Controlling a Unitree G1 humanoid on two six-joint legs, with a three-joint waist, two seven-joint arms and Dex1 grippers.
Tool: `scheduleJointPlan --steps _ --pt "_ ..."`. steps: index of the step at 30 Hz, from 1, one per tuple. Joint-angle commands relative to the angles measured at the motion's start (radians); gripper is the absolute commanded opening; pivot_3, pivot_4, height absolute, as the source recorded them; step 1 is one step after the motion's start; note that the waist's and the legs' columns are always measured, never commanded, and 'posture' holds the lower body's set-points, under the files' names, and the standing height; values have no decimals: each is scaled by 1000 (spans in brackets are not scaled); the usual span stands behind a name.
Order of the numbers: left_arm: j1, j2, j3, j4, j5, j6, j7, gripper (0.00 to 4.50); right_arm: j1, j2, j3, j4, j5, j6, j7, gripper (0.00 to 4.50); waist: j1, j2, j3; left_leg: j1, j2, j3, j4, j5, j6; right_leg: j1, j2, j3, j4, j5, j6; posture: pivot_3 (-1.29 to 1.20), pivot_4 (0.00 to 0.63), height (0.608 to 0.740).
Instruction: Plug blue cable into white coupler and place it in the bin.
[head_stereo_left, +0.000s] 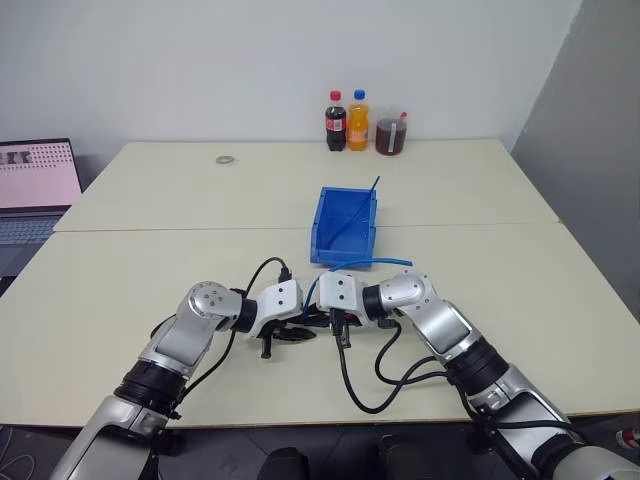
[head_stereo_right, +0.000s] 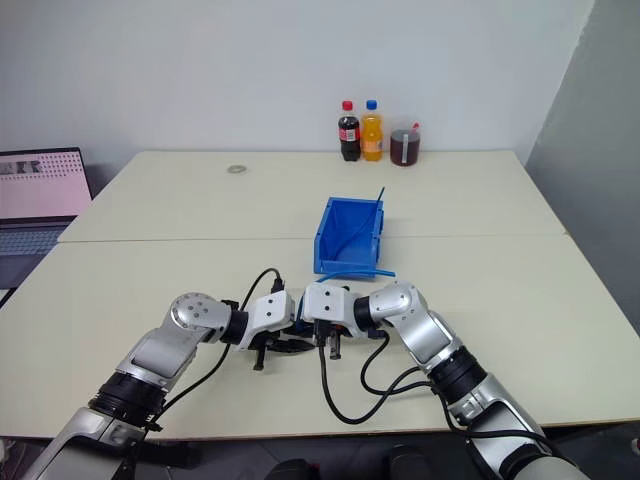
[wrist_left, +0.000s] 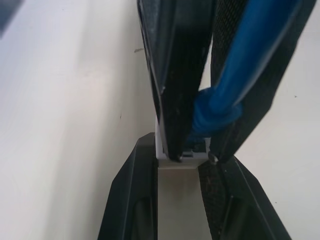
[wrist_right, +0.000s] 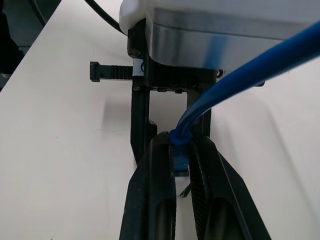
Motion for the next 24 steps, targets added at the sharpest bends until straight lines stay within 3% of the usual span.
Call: scheduleJointPlan --steps 1,6,9,13,18,24 --pt "2 -7 43 -22 -18 -23 48 1896 83 -21 81 92 -28 92 21 108 1 -1 3 0 0 -1 0 0 0 0 0 0 0 0 0 0 150 740" --pt "49 15 87 -40 -33 -14 83 2950 89 -33 3 21 14 104 -30 108 1 -3 7 -2 0 -1 0 0 0 0 0 0 0 0 0 0 150 740" --pt "99 42 120 -81 -60 2 87 3649 96 -40 -48 -55 49 146 -54 108 1 -3 9 -16 0 -1 0 0 0 -9 1 -1 0 4 8 0 150 740" --pt "151 54 178 -136 -100 35 126 4483 109 -36 -117 -180 118 242 -91 107 0 -6 22 -17 1 -2 0 0 0 -10 1 -1 0 4 7 0 150 740" --pt "171 39 266 -243 -208 146 168 4500 120 -9 -212 -330 219 388 -163 107 7 -12 42 -21 1 -3 0 0 -1 -13 0 -3 0 4 7 0 150 740" --pt "159 46 346 -369 -312 281 225 4500 82 45 -405 -448 357 564 -306 107 15 -16 44 -55 0 -4 6 1 -3 -42 -1 -3 1 8 10 0 150 740"
